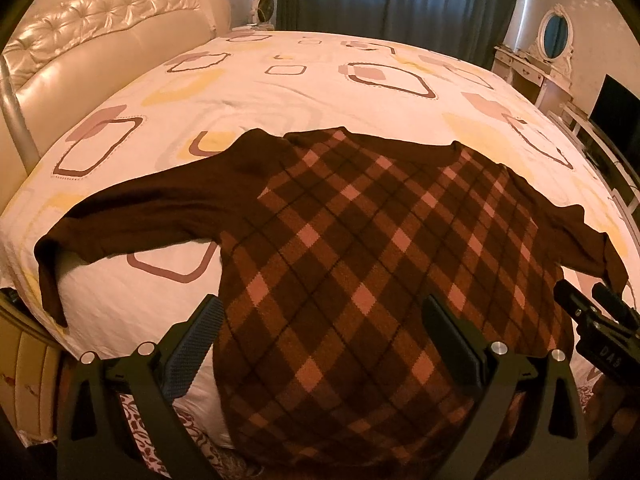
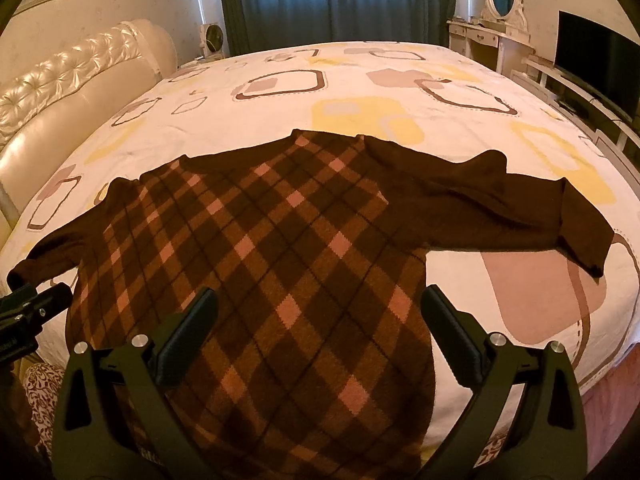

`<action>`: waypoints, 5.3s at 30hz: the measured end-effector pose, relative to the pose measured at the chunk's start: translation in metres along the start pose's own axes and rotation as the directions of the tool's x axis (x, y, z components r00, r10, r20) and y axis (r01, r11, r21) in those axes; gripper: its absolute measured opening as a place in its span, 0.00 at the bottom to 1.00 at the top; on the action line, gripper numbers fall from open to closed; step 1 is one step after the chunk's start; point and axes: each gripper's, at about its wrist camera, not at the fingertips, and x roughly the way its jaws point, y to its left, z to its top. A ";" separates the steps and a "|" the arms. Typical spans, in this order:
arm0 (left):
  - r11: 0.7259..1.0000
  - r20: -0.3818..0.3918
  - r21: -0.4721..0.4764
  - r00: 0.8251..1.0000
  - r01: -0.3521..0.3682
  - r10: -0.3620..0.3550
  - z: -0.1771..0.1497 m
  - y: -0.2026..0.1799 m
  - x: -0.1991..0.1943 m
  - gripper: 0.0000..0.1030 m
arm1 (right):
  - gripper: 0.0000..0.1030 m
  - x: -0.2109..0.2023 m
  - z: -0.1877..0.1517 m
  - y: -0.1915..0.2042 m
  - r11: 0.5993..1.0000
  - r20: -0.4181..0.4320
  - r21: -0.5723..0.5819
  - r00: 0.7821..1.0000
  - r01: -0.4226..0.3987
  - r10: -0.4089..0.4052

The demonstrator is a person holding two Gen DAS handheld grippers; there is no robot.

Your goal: Fold small clothes

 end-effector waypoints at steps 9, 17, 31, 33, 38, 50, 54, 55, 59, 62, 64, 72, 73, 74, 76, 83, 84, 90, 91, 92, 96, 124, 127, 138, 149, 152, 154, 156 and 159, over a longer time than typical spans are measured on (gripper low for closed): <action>1.000 -0.009 -0.006 1.000 0.005 -0.005 -0.002 0.001 0.002 0.96 | 0.98 0.002 -0.003 0.001 1.000 -0.002 -0.002 1.000 -0.002 0.002; 1.000 -0.009 -0.004 1.000 0.007 -0.007 -0.001 0.001 0.002 0.96 | 0.98 0.002 -0.004 0.001 1.000 -0.004 -0.001 1.000 -0.003 0.003; 1.000 -0.013 -0.005 1.000 0.012 -0.012 -0.004 0.000 0.004 0.96 | 0.98 0.005 -0.011 0.005 1.000 -0.009 -0.008 1.000 -0.007 0.007; 1.000 -0.012 -0.005 1.000 0.011 -0.011 -0.004 0.000 0.004 0.96 | 0.98 0.005 -0.009 0.005 1.000 -0.009 -0.007 1.000 -0.007 0.006; 1.000 -0.015 -0.005 1.000 0.016 -0.016 -0.006 -0.001 0.005 0.96 | 0.98 0.006 -0.009 0.005 1.000 -0.016 -0.011 1.000 -0.006 0.006; 0.999 -0.045 -0.025 0.998 0.042 -0.043 -0.011 -0.001 0.011 0.96 | 0.98 0.011 0.023 -0.096 0.986 -0.040 0.087 0.990 0.139 -0.136; 0.999 -0.056 -0.017 0.998 0.037 -0.038 -0.012 -0.001 0.015 0.96 | 0.82 0.017 0.029 -0.161 0.939 -0.064 0.055 0.940 0.340 -0.336; 0.999 -0.058 -0.015 0.998 0.035 -0.036 -0.012 -0.002 0.017 0.96 | 0.74 0.022 0.029 -0.179 0.919 -0.087 0.024 0.916 0.394 -0.391; 0.999 -0.077 -0.018 0.997 0.027 -0.028 -0.012 -0.005 0.024 0.96 | 0.72 0.042 0.021 -0.221 0.877 -0.151 -0.047 0.864 0.479 -0.480; 1.000 -0.103 -0.024 0.994 0.019 -0.022 -0.012 -0.008 0.032 0.96 | 0.24 0.048 0.014 -0.246 0.911 -0.174 -0.023 0.895 0.413 -0.410; 1.000 -0.118 -0.017 0.993 0.016 -0.018 -0.012 -0.012 0.035 0.96 | 0.06 0.040 0.017 -0.262 0.933 -0.187 0.052 0.921 0.357 -0.342; 1.000 -0.138 -0.014 0.990 0.007 -0.009 -0.004 -0.024 0.044 0.96 | 0.05 -0.030 0.049 -0.355 0.908 -0.040 0.380 0.984 0.177 -0.175; 1.000 -0.141 -0.019 0.990 0.010 -0.012 -0.003 -0.026 0.045 0.96 | 0.05 -0.037 0.052 -0.380 0.885 -0.024 0.440 0.987 0.150 -0.156; 1.000 -0.147 -0.025 0.989 0.014 -0.017 -0.002 -0.027 0.047 0.96 | 0.05 -0.040 0.054 -0.398 0.867 -0.018 0.480 0.989 0.135 -0.144; 0.999 -0.154 -0.028 0.988 0.016 -0.020 -0.001 -0.031 0.049 0.96 | 0.05 -0.045 0.053 -0.437 0.826 -0.016 0.550 0.991 0.119 -0.133; 1.000 -0.185 0.002 0.983 0.008 -0.008 0.000 -0.049 0.062 0.96 | 0.06 -0.009 0.012 -0.519 0.659 -0.066 0.752 0.998 0.040 0.015; 1.000 -0.190 0.007 0.982 0.010 -0.008 0.000 -0.051 0.064 0.96 | 0.06 -0.005 0.008 -0.522 0.645 -0.061 0.764 0.997 0.023 0.036; 1.000 -0.187 0.019 0.982 0.020 -0.016 0.000 -0.054 0.064 0.96 | 0.51 0.005 -0.017 -0.533 0.524 0.054 0.846 0.993 -0.103 0.109; 1.000 -0.187 0.015 0.982 0.020 -0.017 0.001 -0.052 0.064 0.96 | 0.56 0.005 -0.020 -0.537 0.498 0.081 0.857 0.989 -0.131 0.122; 1.000 -0.187 0.012 0.982 0.020 -0.017 0.001 -0.052 0.065 0.96 | 0.57 0.004 -0.024 -0.538 0.474 0.107 0.866 0.985 -0.158 0.134; 1.000 -0.195 -0.015 0.980 0.022 -0.024 0.000 -0.046 0.067 0.96 | 0.58 0.008 -0.037 -0.532 0.437 0.165 0.868 0.968 -0.234 0.191; 0.997 -0.114 -0.076 0.993 -0.022 0.013 0.006 0.051 0.039 0.96 | 0.07 -0.070 0.132 -0.259 0.675 0.322 0.456 0.814 -0.580 0.482; 0.998 -0.095 -0.065 0.995 -0.022 0.016 0.004 0.065 0.030 0.96 | 0.07 -0.057 0.144 -0.183 0.674 0.262 0.378 0.771 -0.635 0.580; 0.997 -0.072 -0.081 0.997 0.014 -0.020 -0.009 0.107 0.019 0.96 | 0.07 0.024 0.130 0.076 0.743 -0.100 0.165 0.738 -0.649 0.667; 0.991 -0.061 -0.123 0.996 0.052 -0.060 -0.016 0.129 0.022 0.96 | 0.07 0.068 0.048 0.190 0.806 -0.354 0.005 0.752 -0.592 0.555; 0.988 -0.063 -0.140 0.995 0.063 -0.072 -0.019 0.133 0.023 0.96 | 0.07 0.073 0.040 0.206 0.815 -0.379 -0.039 0.763 -0.578 0.523; 0.988 -0.063 -0.143 0.995 0.066 -0.076 -0.021 0.135 0.023 0.96 | 0.07 0.073 0.036 0.215 0.819 -0.392 -0.074 0.772 -0.568 0.500; 0.987 -0.063 -0.146 0.995 0.071 -0.081 -0.022 0.136 0.023 0.96 | 0.07 0.074 0.033 0.226 0.820 -0.403 -0.109 0.779 -0.562 0.480; 0.985 -0.065 -0.157 0.994 0.077 -0.088 -0.023 0.139 0.024 0.96 | 0.08 0.079 0.029 0.237 0.819 -0.426 -0.132 0.778 -0.558 0.462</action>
